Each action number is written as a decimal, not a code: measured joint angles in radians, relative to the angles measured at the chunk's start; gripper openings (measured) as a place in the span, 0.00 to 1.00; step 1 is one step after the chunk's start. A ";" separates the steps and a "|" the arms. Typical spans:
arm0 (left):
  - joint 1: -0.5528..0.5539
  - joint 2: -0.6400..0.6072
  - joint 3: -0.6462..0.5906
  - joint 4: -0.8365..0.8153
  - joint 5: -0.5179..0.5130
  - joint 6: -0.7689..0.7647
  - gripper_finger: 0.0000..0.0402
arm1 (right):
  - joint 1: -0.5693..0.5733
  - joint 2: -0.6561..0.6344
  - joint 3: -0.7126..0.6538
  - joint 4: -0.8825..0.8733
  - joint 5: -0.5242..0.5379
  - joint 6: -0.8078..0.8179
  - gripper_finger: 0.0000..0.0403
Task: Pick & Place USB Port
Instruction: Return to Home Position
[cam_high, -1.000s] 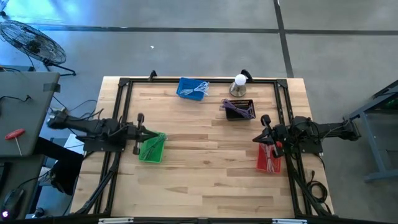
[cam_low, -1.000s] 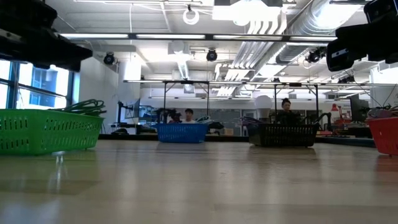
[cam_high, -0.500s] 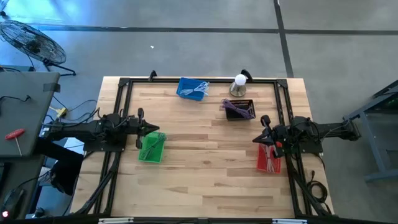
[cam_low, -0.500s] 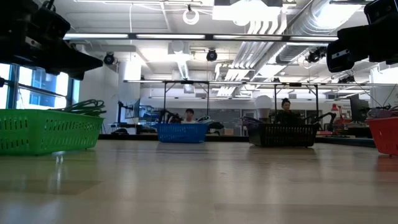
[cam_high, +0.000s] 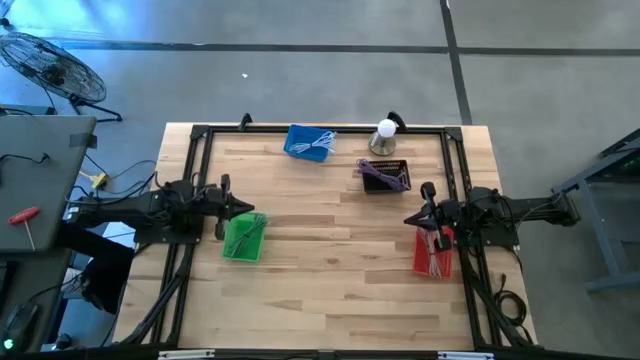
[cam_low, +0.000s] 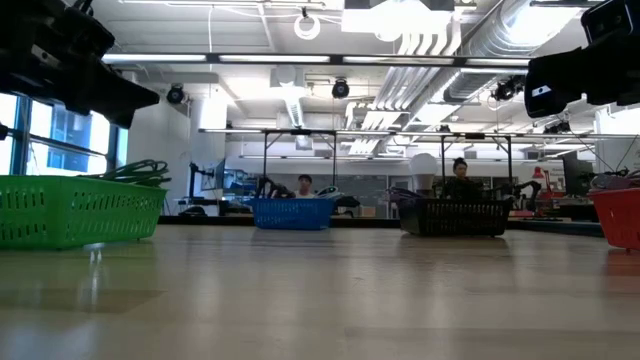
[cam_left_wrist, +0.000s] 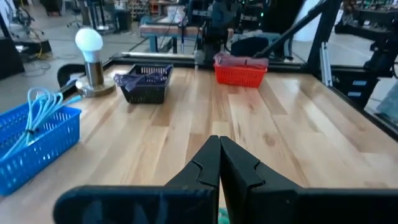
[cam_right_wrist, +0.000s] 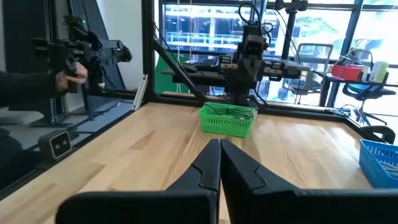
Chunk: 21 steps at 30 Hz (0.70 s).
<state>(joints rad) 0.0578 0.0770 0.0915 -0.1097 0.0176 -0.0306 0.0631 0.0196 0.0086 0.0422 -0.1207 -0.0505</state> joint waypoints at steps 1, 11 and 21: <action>0.000 -0.004 0.000 -0.009 0.000 0.000 0.00 | 0.000 0.000 0.000 0.000 0.000 0.000 0.00; -0.002 -0.070 -0.031 0.118 0.012 -0.001 0.00 | 0.000 0.000 0.000 -0.003 -0.001 0.034 0.00; -0.002 -0.071 -0.076 0.176 -0.004 -0.020 0.00 | 0.000 0.000 0.000 -0.004 -0.001 0.047 0.00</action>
<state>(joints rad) 0.0563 0.0065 0.0154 0.0664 0.0135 -0.0502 0.0635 0.0195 0.0086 0.0383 -0.1219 -0.0039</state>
